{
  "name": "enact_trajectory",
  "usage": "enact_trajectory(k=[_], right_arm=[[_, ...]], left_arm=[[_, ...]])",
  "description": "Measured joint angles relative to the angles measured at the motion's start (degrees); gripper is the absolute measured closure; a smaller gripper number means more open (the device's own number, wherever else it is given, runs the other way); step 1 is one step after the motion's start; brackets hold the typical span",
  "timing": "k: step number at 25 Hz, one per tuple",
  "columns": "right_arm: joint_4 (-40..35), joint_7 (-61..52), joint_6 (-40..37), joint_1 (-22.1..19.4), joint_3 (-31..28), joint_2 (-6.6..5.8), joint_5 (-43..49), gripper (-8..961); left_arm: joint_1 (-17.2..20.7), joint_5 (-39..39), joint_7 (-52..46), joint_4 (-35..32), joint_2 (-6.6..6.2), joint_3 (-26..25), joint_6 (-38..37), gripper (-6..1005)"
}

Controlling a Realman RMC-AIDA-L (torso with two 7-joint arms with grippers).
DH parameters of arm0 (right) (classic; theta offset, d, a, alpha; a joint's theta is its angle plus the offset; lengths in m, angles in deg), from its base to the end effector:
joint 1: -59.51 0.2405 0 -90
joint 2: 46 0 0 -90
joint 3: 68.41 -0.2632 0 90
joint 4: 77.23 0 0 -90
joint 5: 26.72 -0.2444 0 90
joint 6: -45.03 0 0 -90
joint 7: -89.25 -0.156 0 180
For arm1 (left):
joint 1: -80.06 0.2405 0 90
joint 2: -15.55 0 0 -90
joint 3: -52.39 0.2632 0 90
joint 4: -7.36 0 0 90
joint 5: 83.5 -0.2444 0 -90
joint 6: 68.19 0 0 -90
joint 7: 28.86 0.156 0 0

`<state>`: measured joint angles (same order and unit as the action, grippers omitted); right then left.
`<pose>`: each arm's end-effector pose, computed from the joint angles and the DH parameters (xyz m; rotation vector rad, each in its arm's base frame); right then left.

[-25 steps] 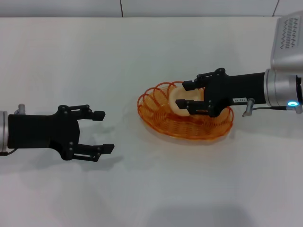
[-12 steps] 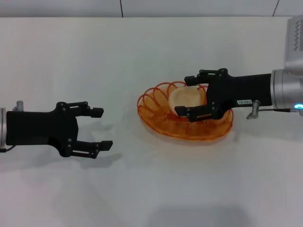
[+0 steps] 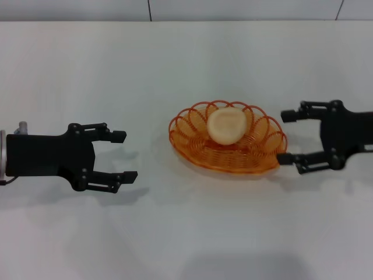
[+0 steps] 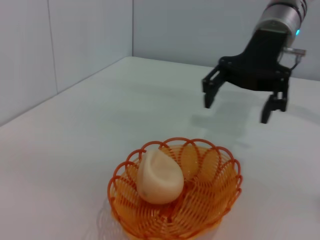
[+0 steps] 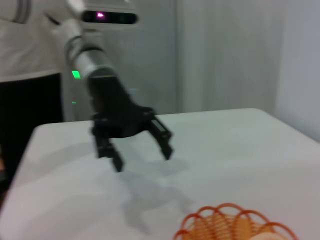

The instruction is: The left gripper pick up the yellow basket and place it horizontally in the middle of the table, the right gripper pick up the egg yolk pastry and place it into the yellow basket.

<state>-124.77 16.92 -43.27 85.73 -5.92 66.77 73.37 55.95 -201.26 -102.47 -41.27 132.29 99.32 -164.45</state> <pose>0.2566 0.3688 0.0106 -2.8605 0.1218 0.5532 -0.2996 0.3351 0.0155 -2.8938 -0.3276 -0.4535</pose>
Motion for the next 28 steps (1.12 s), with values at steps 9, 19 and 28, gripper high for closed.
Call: enact_trajectory(k=[9, 19, 28], right_arm=[[3.44, 2.08, -6.55, -0.02, -1.41, -1.96, 2.48, 110], [3.82, 1.60, -6.97, -0.03, -2.19, -2.04, 3.77, 110], [3.86, 1.17, -7.12, 0.42, -2.26, -1.90, 3.80, 110]], left_arm=[[-1.50, -0.03, -2.71, 0.38, -0.93, 0.21, -0.28, 135], [-3.63, -2.63, -4.46, 0.64, -1.37, 0.43, -0.99, 139], [-5.65, -4.50, -4.90, 0.73, -1.39, 0.45, -4.31, 139]])
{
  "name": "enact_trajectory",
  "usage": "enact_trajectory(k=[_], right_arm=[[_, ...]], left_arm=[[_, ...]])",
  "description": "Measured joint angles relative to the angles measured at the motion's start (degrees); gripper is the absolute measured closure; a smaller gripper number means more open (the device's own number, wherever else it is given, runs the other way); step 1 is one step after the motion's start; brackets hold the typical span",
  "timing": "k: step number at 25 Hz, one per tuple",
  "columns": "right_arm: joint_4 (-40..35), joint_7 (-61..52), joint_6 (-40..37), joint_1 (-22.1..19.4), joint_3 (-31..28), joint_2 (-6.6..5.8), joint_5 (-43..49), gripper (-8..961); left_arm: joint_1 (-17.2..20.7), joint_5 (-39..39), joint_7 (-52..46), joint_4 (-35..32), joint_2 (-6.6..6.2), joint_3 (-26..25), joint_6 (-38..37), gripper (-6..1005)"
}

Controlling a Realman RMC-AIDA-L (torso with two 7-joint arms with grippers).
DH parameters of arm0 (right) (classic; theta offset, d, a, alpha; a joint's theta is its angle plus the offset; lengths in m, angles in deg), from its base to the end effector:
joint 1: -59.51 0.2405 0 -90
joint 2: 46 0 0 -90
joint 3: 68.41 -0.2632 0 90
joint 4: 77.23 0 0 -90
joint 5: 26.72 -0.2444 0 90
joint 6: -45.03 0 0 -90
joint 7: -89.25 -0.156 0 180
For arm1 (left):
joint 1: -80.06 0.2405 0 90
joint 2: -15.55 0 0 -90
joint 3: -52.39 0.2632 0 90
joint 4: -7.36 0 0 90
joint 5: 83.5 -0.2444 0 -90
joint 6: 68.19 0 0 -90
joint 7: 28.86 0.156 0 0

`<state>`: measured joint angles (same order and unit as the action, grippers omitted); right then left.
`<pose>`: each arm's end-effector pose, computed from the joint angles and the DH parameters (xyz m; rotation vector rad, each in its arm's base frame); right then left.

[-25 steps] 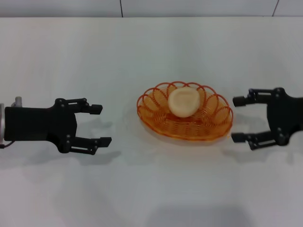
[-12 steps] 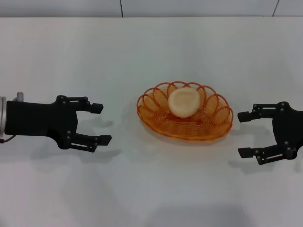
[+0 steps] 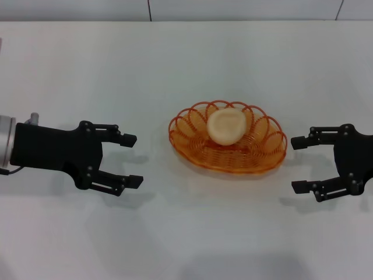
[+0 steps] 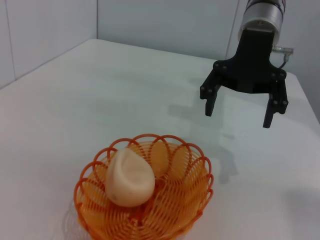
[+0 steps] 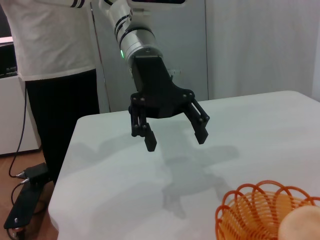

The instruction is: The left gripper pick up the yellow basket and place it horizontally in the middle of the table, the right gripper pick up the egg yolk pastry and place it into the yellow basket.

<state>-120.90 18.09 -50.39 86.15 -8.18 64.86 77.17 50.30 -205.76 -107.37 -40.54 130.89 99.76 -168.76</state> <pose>0.2745 0.3492 0.0172 -2.9722 0.1526 0.5442 -0.2767 0.3485 0.0181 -3.0286 -0.3297 -0.3896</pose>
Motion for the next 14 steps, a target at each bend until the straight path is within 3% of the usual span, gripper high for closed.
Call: enact_trajectory(k=[14], right_arm=[[0.00, -0.21, 0.04, -0.09, -0.03, 0.25, 0.00, 110]], left_arm=[[-0.12, -0.04, -0.06, 0.00, -0.04, -0.01, 0.45, 139]])
